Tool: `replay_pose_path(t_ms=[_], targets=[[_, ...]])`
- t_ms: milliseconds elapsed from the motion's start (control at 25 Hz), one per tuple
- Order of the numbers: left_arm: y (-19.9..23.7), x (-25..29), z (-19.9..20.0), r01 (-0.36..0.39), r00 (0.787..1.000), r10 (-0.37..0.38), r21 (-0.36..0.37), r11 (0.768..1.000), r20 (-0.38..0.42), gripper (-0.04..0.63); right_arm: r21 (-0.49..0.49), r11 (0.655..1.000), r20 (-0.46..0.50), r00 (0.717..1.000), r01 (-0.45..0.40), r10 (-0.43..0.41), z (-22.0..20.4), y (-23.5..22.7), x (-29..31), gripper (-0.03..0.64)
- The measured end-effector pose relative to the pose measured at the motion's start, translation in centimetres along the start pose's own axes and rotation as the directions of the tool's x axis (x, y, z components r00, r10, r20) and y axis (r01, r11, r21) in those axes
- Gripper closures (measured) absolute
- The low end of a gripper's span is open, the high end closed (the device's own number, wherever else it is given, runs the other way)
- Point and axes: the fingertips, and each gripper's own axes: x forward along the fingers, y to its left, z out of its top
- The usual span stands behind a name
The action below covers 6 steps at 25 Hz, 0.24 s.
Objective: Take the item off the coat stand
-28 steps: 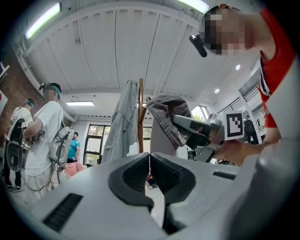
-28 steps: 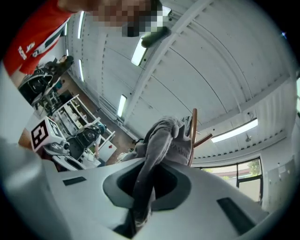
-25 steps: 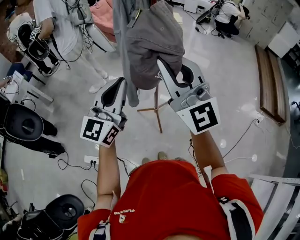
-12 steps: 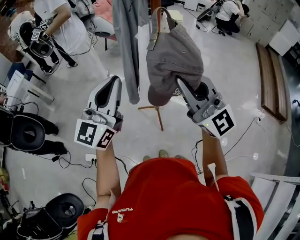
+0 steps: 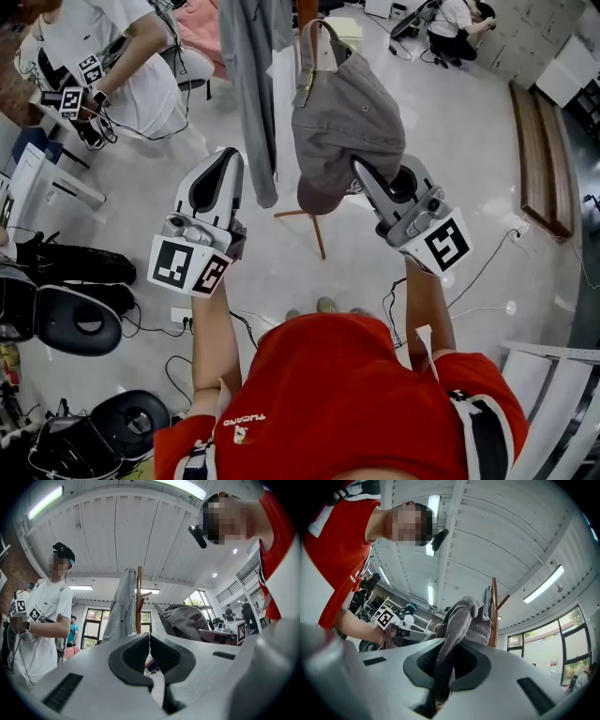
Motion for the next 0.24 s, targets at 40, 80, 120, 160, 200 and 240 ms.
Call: replay_pose_path(t_ms=[40, 80, 120, 160, 200, 240], targets=[[-0.4, -0.1, 0.0, -0.001, 1.0, 0.001, 0.001, 1.0, 0.001, 0.583, -0.006, 1.0, 0.012, 1.0, -0.001, 0.001, 0.3, 0.1, -0.3, 0.582], [-1.1, -0.2, -0.1, -0.002, 1.0, 0.002, 0.002, 1.0, 0.003, 0.583, -0.008, 1.0, 0.011, 1.0, -0.004, 0.004, 0.4, 0.3, -0.9, 0.581], [-1.9, -0.3, -0.1, -0.003, 1.0, 0.003, 0.003, 1.0, 0.004, 0.583, -0.007, 1.0, -0.004, 1.0, -0.008, 0.008, 0.3, 0.5, -1.7, 0.581], [-2.8, -0.4, -0.2, -0.004, 1.0, 0.004, 0.005, 1.0, 0.006, 0.583, -0.004, 1.0, -0.02, 1.0, -0.012, 0.012, 0.1, 0.7, -2.7, 0.581], [-3.8, -0.6, -0.3, -0.004, 1.0, 0.004, 0.008, 1.0, 0.007, 0.583, -0.002, 1.0, -0.033, 0.999, -0.016, 0.016, -0.1, 0.9, -3.7, 0.581], [-4.8, -0.7, -0.4, -0.005, 1.0, 0.005, 0.01, 1.0, 0.008, 0.583, 0.0, 1.0, -0.045, 0.999, -0.019, 0.019, -0.2, 1.1, -4.7, 0.581]])
